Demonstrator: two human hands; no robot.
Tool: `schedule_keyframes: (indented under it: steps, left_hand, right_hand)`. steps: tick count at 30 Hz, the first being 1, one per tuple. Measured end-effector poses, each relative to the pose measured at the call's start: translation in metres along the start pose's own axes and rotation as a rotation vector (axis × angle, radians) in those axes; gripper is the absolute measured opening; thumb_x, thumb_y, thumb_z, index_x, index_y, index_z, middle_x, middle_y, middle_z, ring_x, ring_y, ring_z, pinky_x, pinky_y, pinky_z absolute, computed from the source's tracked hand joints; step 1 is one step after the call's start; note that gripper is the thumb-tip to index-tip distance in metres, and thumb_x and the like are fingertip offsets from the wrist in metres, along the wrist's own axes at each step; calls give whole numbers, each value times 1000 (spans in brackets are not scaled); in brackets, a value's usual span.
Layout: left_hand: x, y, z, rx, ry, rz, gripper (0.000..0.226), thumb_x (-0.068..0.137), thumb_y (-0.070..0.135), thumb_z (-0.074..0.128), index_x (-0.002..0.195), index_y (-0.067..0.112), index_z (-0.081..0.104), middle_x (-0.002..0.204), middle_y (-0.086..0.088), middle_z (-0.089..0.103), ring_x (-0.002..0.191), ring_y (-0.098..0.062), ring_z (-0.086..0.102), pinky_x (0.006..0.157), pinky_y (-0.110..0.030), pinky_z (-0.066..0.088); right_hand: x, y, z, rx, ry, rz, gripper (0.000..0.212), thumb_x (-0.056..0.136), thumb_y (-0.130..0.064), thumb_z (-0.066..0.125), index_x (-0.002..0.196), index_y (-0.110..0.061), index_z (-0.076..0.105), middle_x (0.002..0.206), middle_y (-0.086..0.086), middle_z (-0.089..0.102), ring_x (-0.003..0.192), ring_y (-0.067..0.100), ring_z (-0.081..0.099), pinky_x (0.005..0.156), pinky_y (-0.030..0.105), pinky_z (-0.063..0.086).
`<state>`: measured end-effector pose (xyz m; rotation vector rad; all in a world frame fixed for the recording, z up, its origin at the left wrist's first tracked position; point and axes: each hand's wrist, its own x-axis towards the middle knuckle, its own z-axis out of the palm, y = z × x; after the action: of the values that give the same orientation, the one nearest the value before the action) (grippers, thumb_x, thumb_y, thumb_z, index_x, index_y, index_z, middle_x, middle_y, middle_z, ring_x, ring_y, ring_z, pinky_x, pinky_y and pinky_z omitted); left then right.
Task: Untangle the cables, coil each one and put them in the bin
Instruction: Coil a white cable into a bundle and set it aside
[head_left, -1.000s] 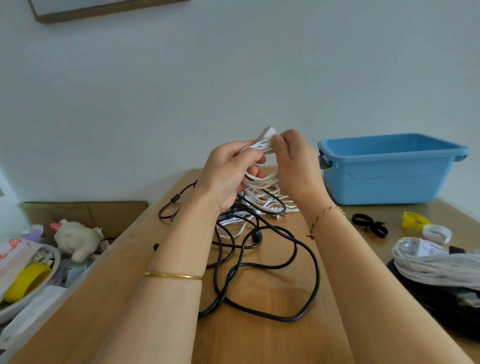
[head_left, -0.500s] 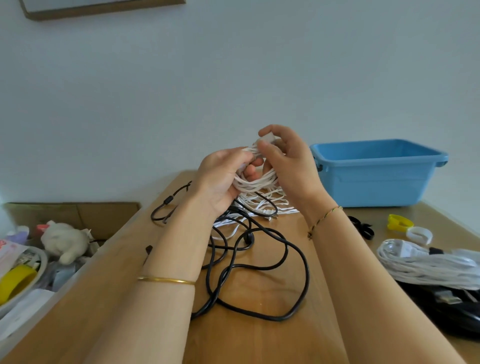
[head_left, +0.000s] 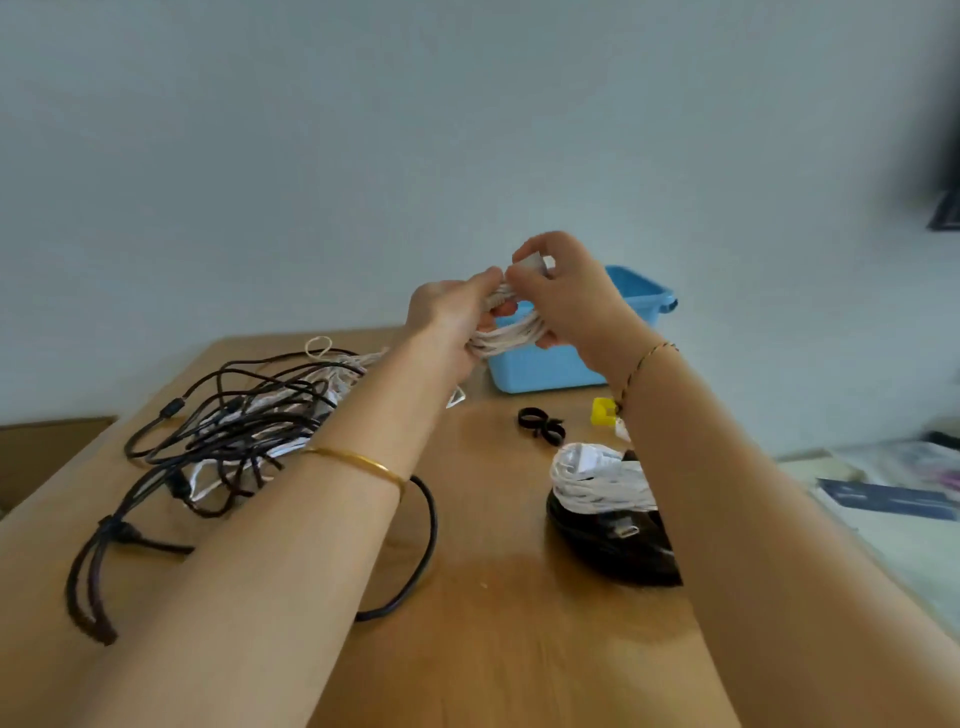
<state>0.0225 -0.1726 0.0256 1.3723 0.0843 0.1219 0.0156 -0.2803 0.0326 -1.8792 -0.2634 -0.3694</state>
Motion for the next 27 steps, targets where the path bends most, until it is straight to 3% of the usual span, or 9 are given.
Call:
schedule_keyframes:
  steps: [4,7,9,11,13,17,21,27]
  left_hand:
    - [9,-22,27,145,32,35,20,91,19,63,73,11,57,47,2,62,28,-5,40,42,-17,36]
    - [13,-32,32,277,55,82,21,91,22,63,72,14,56,42,6,59,34,-6,38,37,-14,32]
    - [15,-37,35,295,55,92,20,91,22,63,74,14,57,46,5,61,41,-9,39,38,-14,33]
    - [16,-40,37,303,50,101,21,91,22,62,73,14,55,54,2,62,43,-9,38,40,-15,33]
    - [17,-42,40,319,50,111,22,92,23,62,73,15,55,59,0,63,44,-8,38,42,-18,34]
    - [18,-43,38,333,55,111,20,91,23,62,74,15,57,62,-1,64,44,-8,38,43,-19,35]
    - [19,-45,35,325,52,98,19,92,23,63,75,15,57,64,-3,64,48,-10,39,46,-21,35]
    - [16,-47,31,299,61,83,20,93,23,62,77,13,57,66,-5,65,46,-10,37,45,-22,33]
  right_hand:
    - [4,16,-52,-1,-80,260,26,100,-34,36,108,-15,52,82,7,57,53,16,55,41,19,48]
    - [9,48,-75,-452,-229,337,25,98,-11,39,108,5,55,94,31,56,53,23,45,48,25,42]
    - [8,70,-76,-717,-321,361,20,92,-6,50,100,10,59,87,25,60,63,27,53,60,34,51]
    - [6,83,-70,-895,-381,361,13,87,-9,61,80,2,57,82,16,63,72,27,58,74,37,54]
    - [7,88,-65,-999,-421,344,28,85,-15,67,66,-7,49,71,8,57,75,25,57,78,35,53]
    - [9,97,-60,-1121,-495,372,34,84,-21,70,59,-9,49,67,4,53,68,21,55,65,28,50]
    - [12,112,-58,-1168,-471,380,30,74,-6,71,52,-8,50,59,5,53,55,18,51,72,31,52]
    - [15,96,-64,-1136,-418,330,25,78,-9,69,58,-8,53,60,2,57,50,12,48,52,22,43]
